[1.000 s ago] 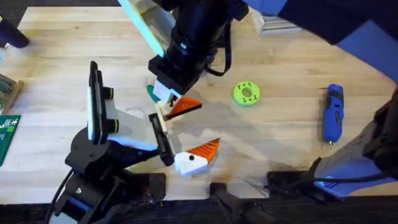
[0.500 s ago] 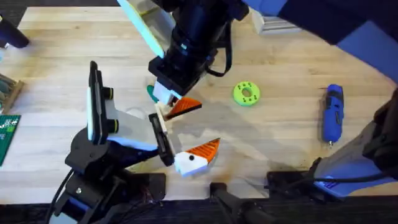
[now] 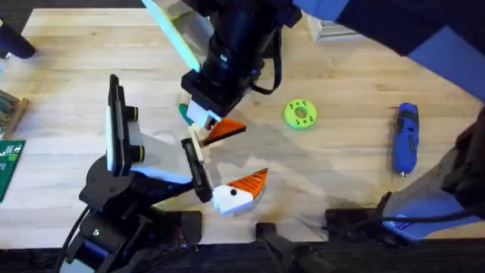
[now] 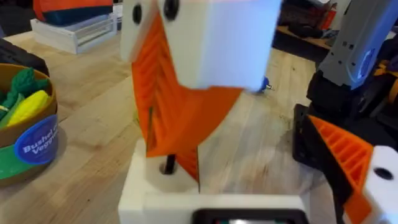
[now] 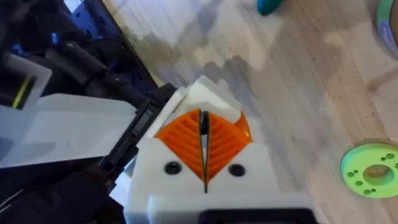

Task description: Pick up the gripper from the table and insert it into the empty holder that is missing its gripper. Then pick up a screw, insert it into the mounting hole, and use the screwdriver to tighten it. Finally, clean up the table by picking up the vegetable and placing it into the bucket.

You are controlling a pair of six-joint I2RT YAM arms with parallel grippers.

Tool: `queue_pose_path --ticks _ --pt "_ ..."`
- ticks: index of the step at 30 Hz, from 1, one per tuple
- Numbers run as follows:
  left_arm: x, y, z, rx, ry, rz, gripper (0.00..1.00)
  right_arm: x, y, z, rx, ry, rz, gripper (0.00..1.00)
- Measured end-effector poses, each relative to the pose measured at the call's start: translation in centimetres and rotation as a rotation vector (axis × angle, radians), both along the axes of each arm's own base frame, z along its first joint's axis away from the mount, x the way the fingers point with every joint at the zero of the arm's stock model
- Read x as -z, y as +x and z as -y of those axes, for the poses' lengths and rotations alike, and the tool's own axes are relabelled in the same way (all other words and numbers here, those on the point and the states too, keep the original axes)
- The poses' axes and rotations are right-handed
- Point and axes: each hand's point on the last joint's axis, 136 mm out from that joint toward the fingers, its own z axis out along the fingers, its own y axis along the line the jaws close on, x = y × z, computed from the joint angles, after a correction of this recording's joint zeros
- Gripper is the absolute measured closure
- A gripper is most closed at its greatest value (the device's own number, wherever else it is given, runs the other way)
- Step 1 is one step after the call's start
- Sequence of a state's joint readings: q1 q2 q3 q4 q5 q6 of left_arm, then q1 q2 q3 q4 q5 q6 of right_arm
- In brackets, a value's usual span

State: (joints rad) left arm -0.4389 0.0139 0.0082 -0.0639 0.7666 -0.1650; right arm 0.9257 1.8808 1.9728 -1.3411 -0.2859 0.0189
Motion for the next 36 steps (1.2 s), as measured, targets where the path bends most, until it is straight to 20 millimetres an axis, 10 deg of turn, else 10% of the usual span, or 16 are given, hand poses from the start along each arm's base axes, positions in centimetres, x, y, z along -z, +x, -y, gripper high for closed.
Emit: queue_pose_path --ticks 27,34,36 --pt "0.0 0.0 0.0 0.001 -0.001 -0.005 0.015 0.9 0.1 -0.3 -0.001 -0.016 -0.017 0.989" --pt "0.0 0.0 0.0 -0.001 -0.004 -0.011 0.015 1.1 0.5 0.4 0.007 -0.046 0.006 0.111" --pt "0.0 0.0 0.0 0.000 -0.004 -0.010 0.015 1.1 1.2 0.9 0.021 -0.061 0.033 0.014"
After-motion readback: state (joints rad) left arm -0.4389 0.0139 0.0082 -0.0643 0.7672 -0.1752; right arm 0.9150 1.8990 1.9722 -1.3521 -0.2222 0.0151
